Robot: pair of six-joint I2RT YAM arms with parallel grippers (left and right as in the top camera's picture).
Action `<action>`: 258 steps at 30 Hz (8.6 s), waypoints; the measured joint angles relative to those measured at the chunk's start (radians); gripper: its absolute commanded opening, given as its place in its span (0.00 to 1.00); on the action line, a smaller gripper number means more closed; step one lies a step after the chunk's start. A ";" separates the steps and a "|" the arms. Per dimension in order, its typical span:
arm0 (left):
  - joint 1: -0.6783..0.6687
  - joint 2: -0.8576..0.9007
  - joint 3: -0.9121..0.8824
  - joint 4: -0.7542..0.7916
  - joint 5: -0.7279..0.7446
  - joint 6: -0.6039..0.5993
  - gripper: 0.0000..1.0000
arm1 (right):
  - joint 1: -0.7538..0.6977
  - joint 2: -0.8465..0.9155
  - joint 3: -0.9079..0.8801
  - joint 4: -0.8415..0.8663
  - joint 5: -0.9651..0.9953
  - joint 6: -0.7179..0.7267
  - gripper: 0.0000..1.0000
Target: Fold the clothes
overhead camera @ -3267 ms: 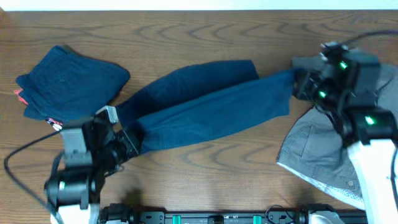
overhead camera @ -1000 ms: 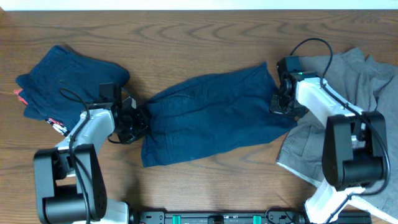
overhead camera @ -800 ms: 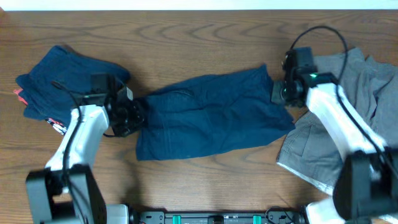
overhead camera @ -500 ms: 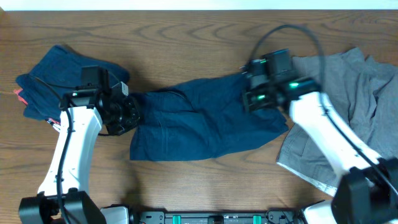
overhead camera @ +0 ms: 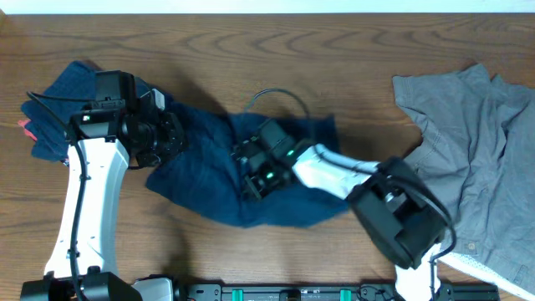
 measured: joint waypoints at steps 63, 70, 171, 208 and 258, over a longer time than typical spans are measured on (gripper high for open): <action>-0.590 0.055 0.002 0.477 -0.319 -0.373 0.48 | -0.523 -0.352 -0.065 -0.824 0.721 0.269 0.05; -0.515 0.138 0.006 0.636 -0.405 -0.211 0.48 | -0.566 -0.576 0.100 -0.777 0.439 0.050 0.11; -0.143 0.373 0.127 0.416 0.027 0.269 0.06 | -0.612 -0.539 -0.185 -0.620 0.527 0.053 0.34; 0.402 0.182 0.142 0.437 0.024 0.107 0.98 | -0.616 -0.599 -0.148 -0.567 0.493 0.031 0.64; -0.333 -1.035 -0.501 0.018 -0.460 0.002 0.98 | -0.774 -1.649 -0.485 -0.741 0.604 0.043 0.99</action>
